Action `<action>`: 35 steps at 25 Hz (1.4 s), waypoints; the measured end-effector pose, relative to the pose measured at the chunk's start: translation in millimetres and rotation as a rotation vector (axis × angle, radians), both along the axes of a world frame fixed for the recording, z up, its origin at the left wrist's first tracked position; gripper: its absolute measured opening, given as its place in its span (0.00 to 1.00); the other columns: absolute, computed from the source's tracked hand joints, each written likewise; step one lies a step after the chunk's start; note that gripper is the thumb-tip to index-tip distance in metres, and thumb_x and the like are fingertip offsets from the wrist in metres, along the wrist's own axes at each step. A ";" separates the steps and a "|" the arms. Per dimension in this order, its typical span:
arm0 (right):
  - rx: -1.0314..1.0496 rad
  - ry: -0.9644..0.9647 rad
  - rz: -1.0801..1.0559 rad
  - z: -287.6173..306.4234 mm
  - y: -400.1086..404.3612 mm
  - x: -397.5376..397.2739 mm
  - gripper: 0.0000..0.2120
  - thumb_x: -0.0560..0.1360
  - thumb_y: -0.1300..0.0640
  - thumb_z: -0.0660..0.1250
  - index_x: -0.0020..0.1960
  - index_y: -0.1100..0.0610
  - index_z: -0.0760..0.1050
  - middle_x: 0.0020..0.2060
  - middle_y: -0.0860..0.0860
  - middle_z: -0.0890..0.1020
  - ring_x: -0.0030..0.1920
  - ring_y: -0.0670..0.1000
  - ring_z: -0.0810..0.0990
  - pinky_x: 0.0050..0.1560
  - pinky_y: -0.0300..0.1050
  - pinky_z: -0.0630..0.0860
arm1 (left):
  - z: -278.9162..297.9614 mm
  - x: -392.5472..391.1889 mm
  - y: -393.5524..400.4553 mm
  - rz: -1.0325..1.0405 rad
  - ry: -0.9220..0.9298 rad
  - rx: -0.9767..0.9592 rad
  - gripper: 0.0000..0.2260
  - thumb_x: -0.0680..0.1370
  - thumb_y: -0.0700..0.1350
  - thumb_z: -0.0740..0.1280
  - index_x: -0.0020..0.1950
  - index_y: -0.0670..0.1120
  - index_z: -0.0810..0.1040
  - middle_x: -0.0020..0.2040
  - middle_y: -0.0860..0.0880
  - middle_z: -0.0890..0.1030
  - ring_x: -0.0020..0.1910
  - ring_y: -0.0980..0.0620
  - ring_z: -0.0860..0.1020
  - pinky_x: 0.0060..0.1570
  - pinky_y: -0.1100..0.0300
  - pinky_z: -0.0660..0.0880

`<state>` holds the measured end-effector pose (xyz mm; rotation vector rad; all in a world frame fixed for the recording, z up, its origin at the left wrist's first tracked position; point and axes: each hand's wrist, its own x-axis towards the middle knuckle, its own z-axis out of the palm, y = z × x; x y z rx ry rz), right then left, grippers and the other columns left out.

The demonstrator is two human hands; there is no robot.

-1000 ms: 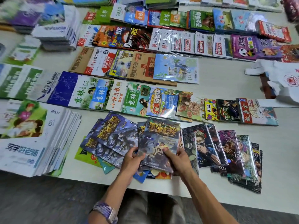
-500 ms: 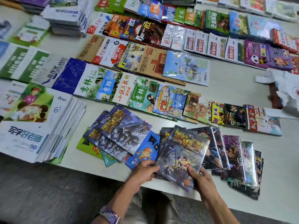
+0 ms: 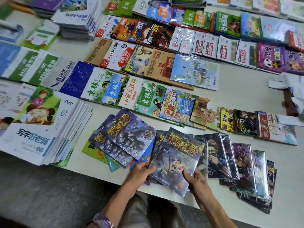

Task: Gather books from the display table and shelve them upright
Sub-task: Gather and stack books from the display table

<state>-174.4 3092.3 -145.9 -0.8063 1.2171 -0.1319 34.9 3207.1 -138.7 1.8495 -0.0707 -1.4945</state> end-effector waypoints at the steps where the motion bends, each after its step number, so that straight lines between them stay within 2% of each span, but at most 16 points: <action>1: 0.000 0.026 0.026 1.8 1.3 8.7 0.18 0.75 0.46 0.70 0.63 0.51 0.78 0.54 0.50 0.88 0.57 0.54 0.85 0.62 0.59 0.77 | -0.5 5.2 4.0 0.020 0.014 -0.002 0.02 0.78 0.44 0.71 0.46 0.46 0.82 0.40 0.51 0.82 0.45 0.49 0.80 0.57 0.44 0.78; 3: -0.035 0.102 0.085 7.6 1.0 21.5 0.12 0.75 0.39 0.66 0.51 0.43 0.84 0.42 0.40 0.88 0.50 0.47 0.84 0.49 0.49 0.80 | -0.6 14.4 8.8 0.038 0.038 -0.011 0.01 0.77 0.41 0.72 0.46 0.45 0.80 0.39 0.51 0.83 0.44 0.50 0.80 0.63 0.42 0.75; 5: -0.090 0.158 0.123 12.4 -4.2 31.1 0.13 0.74 0.34 0.65 0.41 0.39 0.83 0.36 0.31 0.80 0.47 0.36 0.76 0.45 0.45 0.78 | 0.3 21.3 9.6 0.043 0.089 -0.048 0.03 0.77 0.41 0.72 0.48 0.44 0.79 0.41 0.51 0.84 0.45 0.50 0.81 0.63 0.44 0.76; 6: -0.118 0.180 0.143 12.7 -6.4 34.2 0.15 0.72 0.32 0.66 0.43 0.41 0.84 0.42 0.31 0.80 0.46 0.36 0.77 0.48 0.46 0.77 | 1.5 22.8 9.1 0.041 0.124 -0.076 0.05 0.77 0.40 0.72 0.50 0.44 0.78 0.42 0.50 0.85 0.46 0.51 0.81 0.61 0.48 0.77; 8: -0.175 0.190 0.124 13.3 -9.0 41.6 0.24 0.73 0.36 0.70 0.60 0.52 0.82 0.57 0.48 0.84 0.54 0.50 0.83 0.60 0.52 0.78 | 5.1 22.4 8.2 0.028 0.158 -0.123 0.06 0.77 0.39 0.71 0.52 0.43 0.77 0.44 0.50 0.86 0.45 0.53 0.83 0.52 0.54 0.79; 9: -0.191 0.170 0.094 14.7 -9.4 46.1 0.26 0.75 0.40 0.70 0.66 0.57 0.78 0.62 0.53 0.83 0.59 0.54 0.82 0.63 0.53 0.78 | 5.2 20.2 9.2 0.036 0.159 -0.139 0.07 0.77 0.38 0.71 0.53 0.42 0.77 0.46 0.48 0.86 0.46 0.52 0.83 0.52 0.51 0.80; 12: -0.225 0.066 0.116 22.4 -20.4 68.8 0.14 0.78 0.49 0.70 0.60 0.53 0.79 0.48 0.49 0.89 0.45 0.48 0.88 0.41 0.36 0.81 | 4.9 19.7 17.5 0.182 0.161 -0.184 0.10 0.78 0.38 0.70 0.58 0.38 0.77 0.53 0.42 0.86 0.50 0.45 0.84 0.54 0.43 0.80; 14: -0.220 0.072 0.283 26.0 -38.3 100.0 0.10 0.78 0.50 0.70 0.57 0.52 0.79 0.41 0.50 0.89 0.39 0.50 0.88 0.36 0.41 0.81 | 2.8 27.9 23.3 0.306 0.139 -0.171 0.08 0.78 0.37 0.69 0.56 0.39 0.78 0.51 0.43 0.87 0.47 0.48 0.85 0.44 0.52 0.83; 17: -0.313 0.124 0.587 13.7 -63.2 161.7 0.09 0.78 0.50 0.70 0.53 0.55 0.80 0.44 0.52 0.88 0.43 0.53 0.88 0.48 0.52 0.84 | 0.7 44.1 27.9 0.368 0.052 -0.066 0.04 0.78 0.41 0.70 0.52 0.43 0.79 0.48 0.45 0.86 0.44 0.49 0.82 0.43 0.57 0.78; 20: -0.445 0.141 0.714 -5.3 -68.1 207.0 0.10 0.77 0.51 0.71 0.48 0.58 0.80 0.44 0.54 0.84 0.46 0.55 0.83 0.47 0.48 0.79 | -4.0 59.3 30.4 0.397 -0.029 0.017 0.04 0.77 0.43 0.72 0.43 0.46 0.80 0.35 0.51 0.81 0.35 0.52 0.76 0.38 0.59 0.73; 22: -0.548 0.197 0.814 -17.3 -66.0 219.1 0.12 0.76 0.49 0.71 0.49 0.57 0.76 0.51 0.55 0.78 0.49 0.54 0.80 0.50 0.47 0.76 | -8.5 66.7 32.7 0.398 -0.121 0.080 0.07 0.76 0.43 0.74 0.38 0.48 0.82 0.30 0.55 0.82 0.34 0.53 0.77 0.36 0.59 0.71; 24: -0.587 0.270 0.853 -22.2 -63.6 223.5 0.21 0.73 0.44 0.72 0.56 0.58 0.74 0.59 0.57 0.76 0.52 0.55 0.80 0.56 0.53 0.77 | -11.5 74.1 36.7 0.409 -0.267 0.148 0.07 0.73 0.45 0.76 0.37 0.48 0.81 0.32 0.53 0.83 0.37 0.49 0.79 0.38 0.57 0.72; 26: -0.620 0.310 0.791 -20.2 -62.8 226.7 0.27 0.71 0.42 0.73 0.61 0.56 0.70 0.62 0.60 0.77 0.52 0.56 0.80 0.55 0.53 0.77 | -13.6 78.9 39.4 0.420 -0.351 0.184 0.11 0.70 0.47 0.78 0.46 0.45 0.79 0.42 0.47 0.83 0.44 0.45 0.80 0.46 0.54 0.75; 30: -0.728 0.483 0.961 -13.3 -61.6 243.8 0.36 0.70 0.33 0.68 0.70 0.54 0.67 0.65 0.57 0.77 0.61 0.61 0.77 0.63 0.57 0.75 | -19.1 87.7 37.8 0.701 -0.178 0.115 0.28 0.70 0.39 0.78 0.66 0.42 0.70 0.54 0.41 0.81 0.53 0.42 0.80 0.56 0.49 0.76; 32: -0.814 0.526 1.004 -8.8 -63.0 251.2 0.36 0.70 0.32 0.67 0.68 0.56 0.69 0.63 0.58 0.77 0.61 0.61 0.76 0.62 0.57 0.75 | -23.4 90.1 37.3 0.865 -0.059 0.077 0.27 0.70 0.38 0.78 0.66 0.42 0.72 0.53 0.44 0.82 0.51 0.45 0.80 0.52 0.52 0.76; 35: -0.818 0.466 0.962 -5.4 -56.6 247.0 0.31 0.70 0.32 0.68 0.58 0.57 0.74 0.55 0.58 0.79 0.55 0.60 0.79 0.55 0.54 0.78 | -30.5 94.1 37.9 0.879 0.041 0.054 0.23 0.69 0.40 0.78 0.61 0.41 0.77 0.55 0.43 0.83 0.54 0.42 0.81 0.53 0.49 0.77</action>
